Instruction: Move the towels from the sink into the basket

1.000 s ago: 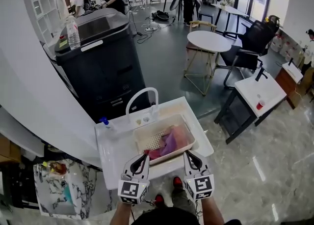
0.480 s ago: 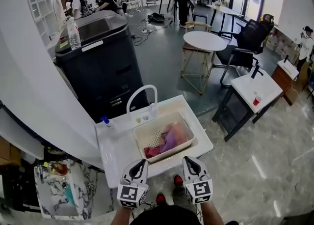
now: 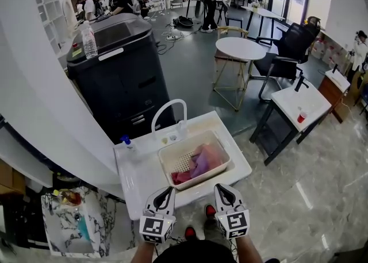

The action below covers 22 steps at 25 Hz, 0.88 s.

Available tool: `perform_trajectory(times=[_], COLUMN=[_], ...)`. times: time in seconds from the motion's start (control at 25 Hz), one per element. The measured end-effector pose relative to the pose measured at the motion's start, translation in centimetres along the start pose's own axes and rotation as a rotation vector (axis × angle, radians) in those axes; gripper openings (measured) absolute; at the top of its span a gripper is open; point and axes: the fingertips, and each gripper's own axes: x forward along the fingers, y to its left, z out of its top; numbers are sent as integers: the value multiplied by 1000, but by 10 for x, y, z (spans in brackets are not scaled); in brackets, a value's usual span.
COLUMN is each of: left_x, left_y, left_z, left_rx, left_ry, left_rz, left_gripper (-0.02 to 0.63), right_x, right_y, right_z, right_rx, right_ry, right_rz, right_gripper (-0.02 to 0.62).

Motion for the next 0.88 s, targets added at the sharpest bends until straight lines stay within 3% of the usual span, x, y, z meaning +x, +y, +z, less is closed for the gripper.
perform_trajectory(times=[0.88], left_x=[3], left_y=[-2], left_z=[-2], left_rx=[-6], left_ry=[2], left_rz=[-21], left_gripper=[15], right_x=[-3], right_y=[1], right_z=[-1], right_rx=[-7], right_ry=[13], right_rz=[-18], right_gripper=[31])
